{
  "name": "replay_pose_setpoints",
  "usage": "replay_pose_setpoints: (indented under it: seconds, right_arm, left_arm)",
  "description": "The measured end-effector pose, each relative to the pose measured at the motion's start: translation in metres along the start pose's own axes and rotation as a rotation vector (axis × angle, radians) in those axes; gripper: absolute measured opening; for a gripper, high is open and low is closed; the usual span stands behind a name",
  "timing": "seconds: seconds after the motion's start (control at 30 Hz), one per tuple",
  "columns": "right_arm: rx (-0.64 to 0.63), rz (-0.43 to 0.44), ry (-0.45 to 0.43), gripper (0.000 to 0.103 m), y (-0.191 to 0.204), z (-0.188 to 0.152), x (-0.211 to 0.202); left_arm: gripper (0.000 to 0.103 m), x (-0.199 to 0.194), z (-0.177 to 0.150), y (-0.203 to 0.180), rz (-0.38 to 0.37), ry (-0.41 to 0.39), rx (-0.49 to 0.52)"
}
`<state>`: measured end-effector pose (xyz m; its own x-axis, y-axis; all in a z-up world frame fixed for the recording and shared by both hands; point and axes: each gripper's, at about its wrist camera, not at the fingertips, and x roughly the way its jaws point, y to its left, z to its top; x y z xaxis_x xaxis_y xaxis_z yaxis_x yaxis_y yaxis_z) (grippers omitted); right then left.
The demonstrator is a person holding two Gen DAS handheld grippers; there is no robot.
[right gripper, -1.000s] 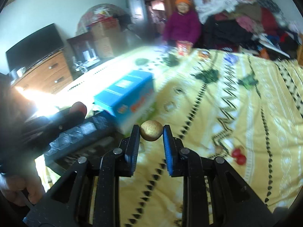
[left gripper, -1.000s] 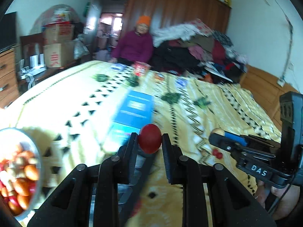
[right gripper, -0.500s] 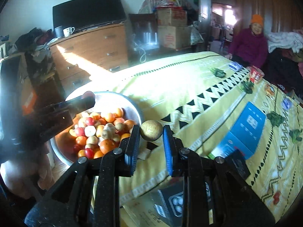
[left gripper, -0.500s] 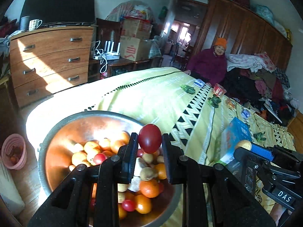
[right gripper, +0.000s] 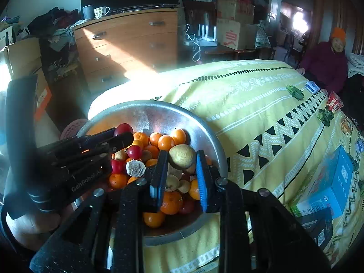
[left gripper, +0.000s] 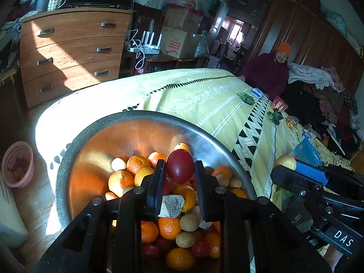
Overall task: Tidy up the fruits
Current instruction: 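Open both tools to drop the tomato and kiwi into the bowl, then move both open tools back toward the remaining fruit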
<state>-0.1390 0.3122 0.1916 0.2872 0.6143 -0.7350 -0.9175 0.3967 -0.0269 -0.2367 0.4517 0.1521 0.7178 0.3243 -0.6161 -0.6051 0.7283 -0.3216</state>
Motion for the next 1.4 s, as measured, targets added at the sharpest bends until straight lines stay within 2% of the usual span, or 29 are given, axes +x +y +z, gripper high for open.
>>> replay_pose_setpoints:
  seconds: [1.07,1.13,1.2,1.4]
  right_arm:
    - [0.019,0.029,0.05,0.025,0.013,0.003,0.029]
    - [0.018,0.038,0.049,0.025,0.014,0.003,0.029]
    - [0.015,0.041,0.056,0.025,0.015,0.003,0.029]
    - [0.022,0.033,0.055,0.028,0.013,0.002,0.026]
  left_arm:
    - [0.025,0.01,-0.002,0.018,0.02,0.027,-0.028]
    - [0.031,0.01,-0.002,0.018,0.023,0.026,-0.033]
    - [0.051,0.007,-0.001,0.017,0.032,0.013,-0.037]
    - [0.065,0.002,-0.001,0.018,0.049,-0.008,-0.044]
